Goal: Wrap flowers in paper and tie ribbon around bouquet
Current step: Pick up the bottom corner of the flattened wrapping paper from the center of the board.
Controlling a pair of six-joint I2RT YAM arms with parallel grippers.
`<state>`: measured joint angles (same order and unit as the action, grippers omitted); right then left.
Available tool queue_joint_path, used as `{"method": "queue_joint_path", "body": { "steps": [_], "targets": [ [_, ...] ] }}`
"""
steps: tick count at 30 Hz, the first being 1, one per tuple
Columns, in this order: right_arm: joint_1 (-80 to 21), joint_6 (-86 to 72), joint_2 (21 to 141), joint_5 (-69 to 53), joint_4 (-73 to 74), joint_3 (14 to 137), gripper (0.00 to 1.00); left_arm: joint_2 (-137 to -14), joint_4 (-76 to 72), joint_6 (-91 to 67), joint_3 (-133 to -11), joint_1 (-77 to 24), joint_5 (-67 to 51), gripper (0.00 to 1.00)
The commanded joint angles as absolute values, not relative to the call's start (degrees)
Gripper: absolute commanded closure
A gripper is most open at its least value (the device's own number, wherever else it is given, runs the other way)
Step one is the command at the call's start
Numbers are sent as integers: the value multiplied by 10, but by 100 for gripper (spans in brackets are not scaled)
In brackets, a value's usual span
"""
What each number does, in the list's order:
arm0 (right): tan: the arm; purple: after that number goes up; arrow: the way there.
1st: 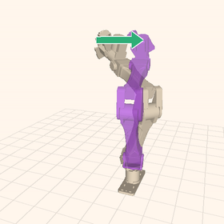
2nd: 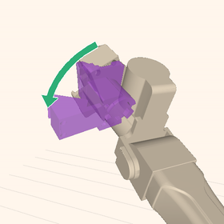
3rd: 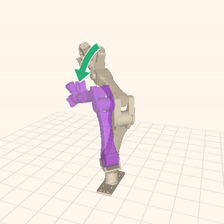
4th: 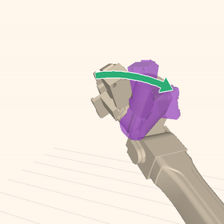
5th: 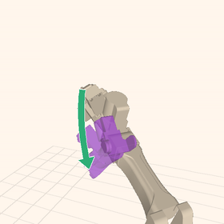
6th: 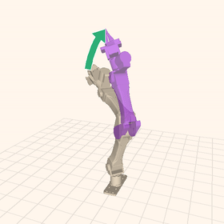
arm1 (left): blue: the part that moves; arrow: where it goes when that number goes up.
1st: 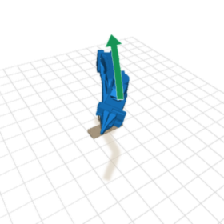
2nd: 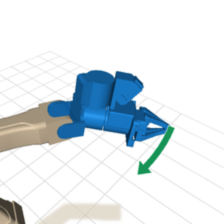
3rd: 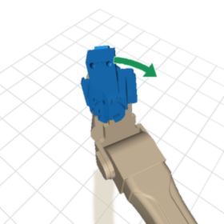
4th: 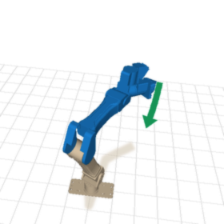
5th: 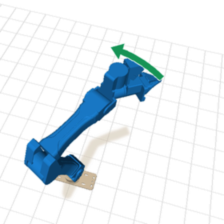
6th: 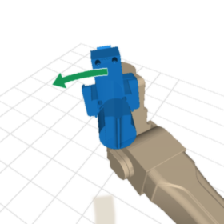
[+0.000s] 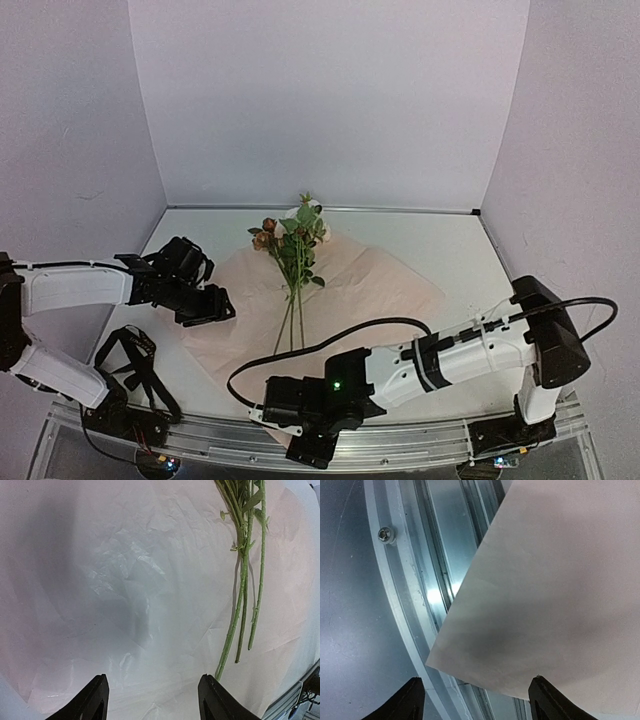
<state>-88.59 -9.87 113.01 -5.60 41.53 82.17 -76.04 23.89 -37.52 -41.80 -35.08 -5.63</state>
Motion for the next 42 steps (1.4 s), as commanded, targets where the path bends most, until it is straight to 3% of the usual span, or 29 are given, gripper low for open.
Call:
{"method": "queue_joint_path", "body": {
  "steps": [1,6,15,33,42],
  "targets": [
    [-896,-93,1163,-37,419,864,29,-724,250,-371,-410,-348,-34,37],
    [-902,-99,1179,-32,417,869,33,-714,255,-372,-403,-348,-28,36],
    [-902,-102,1196,-46,412,859,50,-708,262,-370,-408,-348,-23,36],
    [-887,-99,1198,-54,409,868,100,-700,265,-370,-411,-348,-19,37],
    [-877,-82,1155,-14,409,865,100,-685,279,-369,-422,-348,-9,37]
  ]
}}
